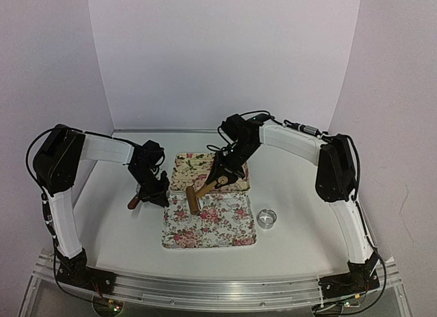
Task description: Roll out the dumpling wrappers from the dough
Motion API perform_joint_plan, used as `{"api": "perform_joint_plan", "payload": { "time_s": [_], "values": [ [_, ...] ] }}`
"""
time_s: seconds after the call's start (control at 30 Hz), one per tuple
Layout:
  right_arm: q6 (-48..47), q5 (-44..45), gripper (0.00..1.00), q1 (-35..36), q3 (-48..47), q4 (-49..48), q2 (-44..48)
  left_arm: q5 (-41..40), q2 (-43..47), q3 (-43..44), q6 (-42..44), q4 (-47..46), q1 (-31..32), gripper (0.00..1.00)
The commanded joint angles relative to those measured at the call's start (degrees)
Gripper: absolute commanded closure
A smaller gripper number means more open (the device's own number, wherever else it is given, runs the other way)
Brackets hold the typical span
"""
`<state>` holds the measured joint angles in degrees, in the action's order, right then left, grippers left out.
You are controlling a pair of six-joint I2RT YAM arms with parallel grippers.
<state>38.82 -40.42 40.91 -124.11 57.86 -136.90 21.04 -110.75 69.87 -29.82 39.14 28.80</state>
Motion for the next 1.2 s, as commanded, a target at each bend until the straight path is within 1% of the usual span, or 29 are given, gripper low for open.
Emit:
{"api": "perform_joint_plan", "payload": {
  "time_s": [0.0,0.9,1.0,1.17],
  "values": [
    [-0.6,29.5,1.0,-1.1,7.0,14.8,-11.0,-0.7,-2.7,0.7,0.7,-1.9,0.3,1.0],
    [-1.8,30.3,1.0,-1.1,4.7,14.9,-13.8,-1.4,-3.5,1.5,-0.2,-1.9,0.3,1.0],
    [-1.3,30.5,1.0,-2.0,6.1,14.8,-12.6,-3.9,-3.4,1.3,-0.2,-1.3,0.3,1.0],
    [-0.3,32.0,1.0,-4.4,11.6,13.5,-8.7,-6.1,-3.3,0.5,-0.2,-1.1,0.3,1.0]
  ]
}}
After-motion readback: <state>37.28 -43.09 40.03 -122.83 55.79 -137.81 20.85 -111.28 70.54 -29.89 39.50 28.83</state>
